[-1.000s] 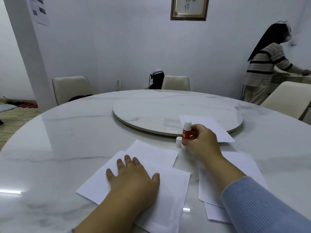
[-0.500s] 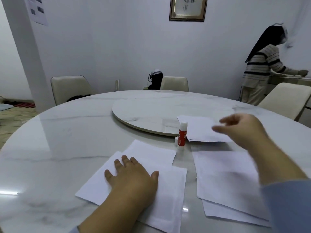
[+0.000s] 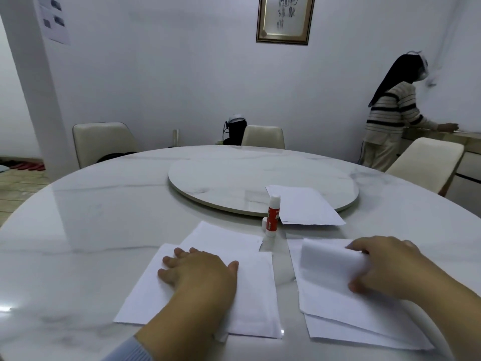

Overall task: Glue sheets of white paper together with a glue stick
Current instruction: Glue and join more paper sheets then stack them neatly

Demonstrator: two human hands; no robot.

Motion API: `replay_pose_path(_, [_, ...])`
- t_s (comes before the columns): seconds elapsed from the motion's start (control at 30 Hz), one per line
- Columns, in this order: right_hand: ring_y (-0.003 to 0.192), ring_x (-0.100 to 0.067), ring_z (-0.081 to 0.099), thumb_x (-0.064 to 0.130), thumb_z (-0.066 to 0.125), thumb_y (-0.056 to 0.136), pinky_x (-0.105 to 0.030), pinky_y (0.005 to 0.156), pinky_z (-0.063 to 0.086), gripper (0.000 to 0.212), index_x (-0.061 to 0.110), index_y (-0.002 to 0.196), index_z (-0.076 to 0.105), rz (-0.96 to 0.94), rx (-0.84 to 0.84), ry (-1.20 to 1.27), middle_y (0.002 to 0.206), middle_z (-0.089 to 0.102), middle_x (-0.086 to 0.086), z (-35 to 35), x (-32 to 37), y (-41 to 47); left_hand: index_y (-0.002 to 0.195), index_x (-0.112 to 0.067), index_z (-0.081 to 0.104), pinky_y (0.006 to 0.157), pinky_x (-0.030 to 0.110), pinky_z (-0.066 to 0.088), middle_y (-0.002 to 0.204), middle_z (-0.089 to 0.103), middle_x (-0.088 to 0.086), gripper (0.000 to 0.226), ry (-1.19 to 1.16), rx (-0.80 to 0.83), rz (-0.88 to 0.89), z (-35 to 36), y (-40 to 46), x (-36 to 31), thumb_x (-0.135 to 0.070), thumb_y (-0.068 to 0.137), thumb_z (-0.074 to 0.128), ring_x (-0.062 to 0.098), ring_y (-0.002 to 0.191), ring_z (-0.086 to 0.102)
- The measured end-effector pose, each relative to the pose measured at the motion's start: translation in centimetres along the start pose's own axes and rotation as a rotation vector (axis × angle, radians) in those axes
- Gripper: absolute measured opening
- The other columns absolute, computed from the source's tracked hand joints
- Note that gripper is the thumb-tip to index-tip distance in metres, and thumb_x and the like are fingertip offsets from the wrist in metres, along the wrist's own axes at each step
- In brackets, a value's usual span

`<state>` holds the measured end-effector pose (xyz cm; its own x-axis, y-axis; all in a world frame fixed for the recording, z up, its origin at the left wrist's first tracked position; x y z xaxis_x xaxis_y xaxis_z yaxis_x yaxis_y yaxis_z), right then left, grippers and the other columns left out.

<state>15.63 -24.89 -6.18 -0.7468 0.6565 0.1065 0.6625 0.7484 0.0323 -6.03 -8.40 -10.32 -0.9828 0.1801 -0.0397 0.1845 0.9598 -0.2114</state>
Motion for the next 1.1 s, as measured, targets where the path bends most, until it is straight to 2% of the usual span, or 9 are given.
replay_pose_path(0.1, [0.071, -0.013, 0.062, 0.039, 0.083, 0.053, -0.027, 0.06, 0.049, 0.023, 0.026, 0.064, 0.069, 0.016, -0.036, 0.247, 0.073, 0.067, 0.003, -1.8, -1.2, -0.7, 0.149, -0.004, 0.009, 0.116, 0.051, 0.011, 0.158, 0.007, 0.021, 0.093, 0.009, -0.06, 0.064, -0.3, -0.3, 0.2, -0.07, 0.086, 0.021, 0.039, 0.144, 0.007])
replay_pose_path(0.3, [0.059, -0.014, 0.07, 0.038, 0.088, 0.044, -0.031, 0.058, 0.054, 0.023, 0.034, 0.064, 0.076, -0.067, -0.066, 0.625, 0.061, 0.074, 0.008, -8.0, -1.0, -3.8, 0.15, -0.029, 0.008, 0.119, 0.041, 0.004, 0.161, 0.001, -0.001, 0.074, -0.405, -0.193, 0.502, -2.0, -2.8, 0.4, -0.066, 0.088, 0.024, 0.02, 0.148, -0.003])
replay_pose_path(0.43, [0.05, -0.011, 0.07, 0.034, 0.096, 0.03, -0.021, 0.041, 0.052, 0.043, 0.037, 0.068, 0.076, -0.203, -0.07, 1.048, 0.061, 0.074, 0.003, -9.5, 1.8, -5.3, 0.131, -0.067, 0.021, 0.107, 0.028, 0.031, 0.148, 0.035, -0.021, 0.072, -1.254, 0.25, 0.833, -3.6, -7.2, -0.4, -0.067, 0.068, 0.055, 0.007, 0.138, 0.033])
replay_pose_path(0.53, [0.067, -0.024, 0.075, 0.046, 0.092, 0.007, -0.026, 0.05, 0.056, 0.075, 0.023, 0.078, 0.079, -0.274, 0.047, 1.315, 0.081, 0.078, -0.009, -8.0, 4.3, -5.4, 0.119, -0.08, 0.017, 0.111, 0.037, 0.036, 0.149, 0.037, -0.015, 0.079, -1.483, 0.381, 1.015, -3.7, -8.3, -0.9, -0.052, 0.07, 0.072, 0.005, 0.135, 0.039])
replay_pose_path(0.73, [0.083, -0.032, 0.073, 0.016, 0.086, 0.046, -0.036, 0.07, 0.06, 0.066, 0.002, 0.108, 0.067, -0.284, 0.309, 1.583, 0.099, 0.075, -0.019, -4.2, 8.3, -4.1, 0.121, -0.049, 0.053, 0.09, 0.038, 0.055, 0.115, 0.07, 0.003, 0.064, -1.784, 0.343, 0.929, -4.1, -6.1, 0.4, -0.016, 0.07, 0.073, 0.023, 0.106, 0.067])
replay_pose_path(0.83, [0.1, -0.031, 0.07, 0.019, 0.093, 0.038, -0.036, 0.077, 0.06, 0.091, 0.012, 0.124, 0.062, -0.365, 0.366, 1.857, 0.117, 0.07, -0.015, -3.1, 9.3, -3.6, 0.089, -0.026, 0.073, 0.071, 0.031, 0.06, 0.094, 0.075, 0.009, 0.03, -1.781, 0.19, 0.799, -4.8, -4.9, 2.4, -0.006, 0.068, 0.064, 0.023, 0.082, 0.071])
replay_pose_path(0.93, [0.098, -0.03, 0.071, 0.009, 0.09, 0.042, -0.037, 0.069, 0.06, 0.109, 0.043, 0.135, 0.043, -0.345, 0.235, 2.013, 0.111, 0.073, -0.011, -2.1, 9.4, -2.8, 0.079, -0.015, 0.074, 0.058, 0.025, 0.058, 0.08, 0.075, 0.01, 0.02, -1.678, 0.142, 0.705, -5.8, -3.4, 4.9, -0.001, 0.074, 0.061, 0.02, 0.067, 0.07])
replay_pose_path(1.0, [0.093, -0.031, 0.072, 0.003, 0.078, 0.055, -0.039, 0.066, 0.061, 0.1, 0.055, 0.13, 0.038, -0.342, 0.115, 1.873, 0.104, 0.075, -0.011, -1.6, 9.4, -2.7, 0.08, -0.017, 0.076, 0.065, 0.027, 0.056, 0.082, 0.075, 0.008, 0.019, -1.456, 0.047, 0.661, -6.4, -2.0, 6.9, -0.004, 0.081, 0.062, 0.019, 0.071, 0.069])
replay_pose_path(1.1, [0.087, -0.034, 0.072, -0.002, 0.074, 0.062, -0.038, 0.06, 0.058, 0.081, 0.041, 0.126, 0.052, -0.374, 0.131, 1.605, 0.098, 0.076, -0.016, -0.5, 9.7, -3.2, 0.079, -0.029, 0.074, 0.065, 0.025, 0.045, 0.065, 0.067, -0.006, 0.015, -1.087, -0.07, 0.603, -6.7, -0.2, 9.4, -0.017, 0.083, 0.067, 0.01, 0.06, 0.059])
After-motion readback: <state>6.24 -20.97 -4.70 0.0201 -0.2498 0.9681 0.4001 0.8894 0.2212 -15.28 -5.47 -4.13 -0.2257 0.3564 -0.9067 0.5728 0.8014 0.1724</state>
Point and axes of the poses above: each hand's wrist, its own y-axis towards the middle knuckle, its own z-axis out of the palm, x = y × z, the point moved 3 cm from there along y, towards the middle knuckle
